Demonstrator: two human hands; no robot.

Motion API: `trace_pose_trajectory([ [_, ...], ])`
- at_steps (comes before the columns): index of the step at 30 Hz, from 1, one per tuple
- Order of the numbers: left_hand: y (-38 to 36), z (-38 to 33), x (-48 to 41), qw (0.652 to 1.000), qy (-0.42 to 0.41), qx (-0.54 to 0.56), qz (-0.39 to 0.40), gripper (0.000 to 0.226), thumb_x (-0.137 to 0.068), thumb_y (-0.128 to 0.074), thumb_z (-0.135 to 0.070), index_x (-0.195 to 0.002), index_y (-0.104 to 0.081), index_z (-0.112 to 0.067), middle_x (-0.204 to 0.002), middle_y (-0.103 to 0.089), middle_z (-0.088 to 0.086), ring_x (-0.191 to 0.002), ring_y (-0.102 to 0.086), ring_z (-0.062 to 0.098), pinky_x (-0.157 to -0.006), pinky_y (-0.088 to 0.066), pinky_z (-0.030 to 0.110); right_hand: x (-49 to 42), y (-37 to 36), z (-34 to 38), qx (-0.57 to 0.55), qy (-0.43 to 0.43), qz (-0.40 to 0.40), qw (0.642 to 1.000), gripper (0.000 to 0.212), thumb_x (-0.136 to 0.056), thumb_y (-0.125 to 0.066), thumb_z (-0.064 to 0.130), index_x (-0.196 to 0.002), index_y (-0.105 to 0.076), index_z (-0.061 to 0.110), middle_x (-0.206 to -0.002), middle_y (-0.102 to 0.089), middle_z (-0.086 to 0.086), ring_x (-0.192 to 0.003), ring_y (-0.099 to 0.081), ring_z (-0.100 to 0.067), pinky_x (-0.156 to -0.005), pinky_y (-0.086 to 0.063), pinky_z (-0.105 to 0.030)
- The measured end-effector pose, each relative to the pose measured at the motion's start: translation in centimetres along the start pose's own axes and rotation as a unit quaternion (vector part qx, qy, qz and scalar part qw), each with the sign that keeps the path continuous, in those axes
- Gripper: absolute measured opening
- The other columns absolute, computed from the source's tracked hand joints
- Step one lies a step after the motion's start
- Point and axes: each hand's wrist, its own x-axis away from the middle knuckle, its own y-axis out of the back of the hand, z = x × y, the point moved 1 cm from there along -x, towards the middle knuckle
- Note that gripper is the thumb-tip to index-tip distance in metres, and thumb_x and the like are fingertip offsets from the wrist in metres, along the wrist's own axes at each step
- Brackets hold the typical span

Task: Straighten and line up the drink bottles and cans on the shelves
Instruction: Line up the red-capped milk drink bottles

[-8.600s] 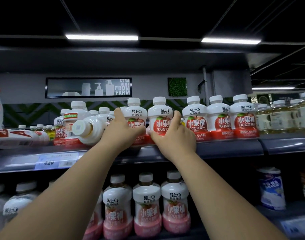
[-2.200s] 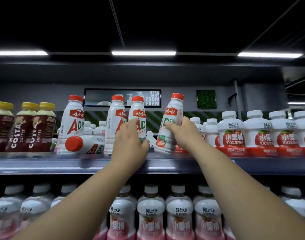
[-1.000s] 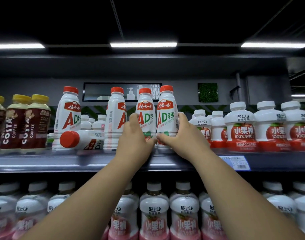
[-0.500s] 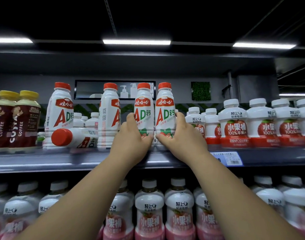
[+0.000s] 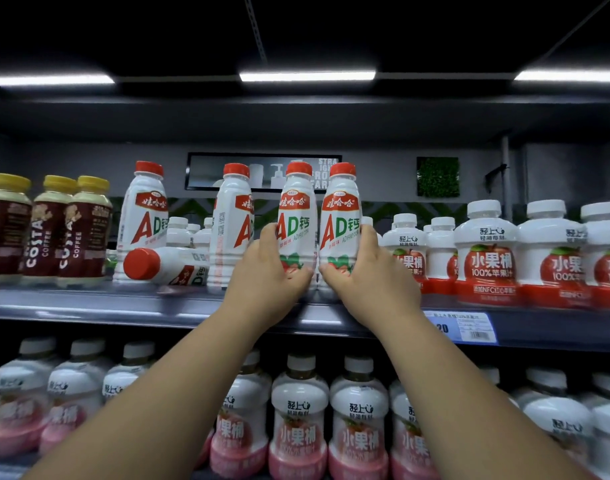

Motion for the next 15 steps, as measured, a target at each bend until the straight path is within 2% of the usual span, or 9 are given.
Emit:
trace_pose_trajectory([
  [4, 0.1, -0.3, 0.3, 1.000, 0.012, -0.007, 0.006, 0.058, -0.077, -0.071, -0.047, -0.124, -0.040, -0.030, -0.113, -0.056, -0.005, -0.102, -0.056, 0.016, -0.087, -0.055, 0.044, -0.1, 0.1, -0.1, 0.011, 0.006, -0.011, 1.000, 0.085, -0.082, -0.053, 0.071, -0.143, -0.022, 0.022, -0.121, -0.062, -0.005, -0.103, -0.062, -0.030, -0.067, -0.039, -0.035],
  [8, 2.1, 0.1, 2.5, 0.997, -0.026, -0.070, 0.001, 0.079, -0.082, -0.071, -0.048, -0.146, -0.031, -0.024, -0.137, -0.046, -0.003, -0.124, -0.046, 0.016, -0.107, -0.042, 0.037, 0.1, 0.6, 0.1, -0.002, 0.018, -0.041, 0.999, 0.087, -0.080, -0.054, 0.075, -0.144, -0.028, 0.022, -0.126, -0.055, -0.002, -0.108, -0.056, -0.024, -0.078, -0.042, -0.035],
  [11, 5.2, 1.6, 4.6, 0.989, -0.057, -0.126, -0.047, 0.069, -0.084, -0.071, -0.041, -0.141, -0.040, -0.020, -0.134, -0.049, 0.000, -0.122, -0.046, 0.019, -0.102, -0.040, 0.035, 0.9, 1.0, 0.5, -0.014, 0.055, -0.093, 0.994, 0.078, -0.084, -0.056, 0.064, -0.140, -0.036, 0.014, -0.122, -0.051, -0.007, -0.104, -0.049, -0.022, -0.080, -0.035, -0.032],
  [13, 7.2, 3.3, 5.3, 0.983, -0.068, -0.140, -0.102, 0.059, -0.080, -0.075, -0.030, -0.131, -0.049, -0.015, -0.123, -0.054, 0.006, -0.111, -0.049, 0.024, -0.097, -0.044, 0.040, 2.0, 0.8, 1.7, -0.074, 0.117, -0.165, 0.977, 0.063, -0.086, -0.054, 0.051, -0.130, -0.047, 0.007, -0.115, -0.054, -0.011, -0.100, -0.048, -0.024, -0.082, -0.036, -0.032],
  [15, 9.1, 5.5, 5.4, 0.974, -0.053, -0.149, -0.161, 0.057, -0.077, -0.077, -0.024, -0.126, -0.048, -0.014, -0.119, -0.053, 0.011, -0.109, -0.046, 0.028, -0.096, -0.042, 0.045, 3.4, 0.0, 4.4, -0.159, 0.167, -0.185, 0.955, 0.049, -0.086, -0.054, 0.038, -0.122, -0.053, 0.005, -0.111, -0.056, -0.010, -0.099, -0.049, -0.021, -0.083, -0.039, -0.030],
])
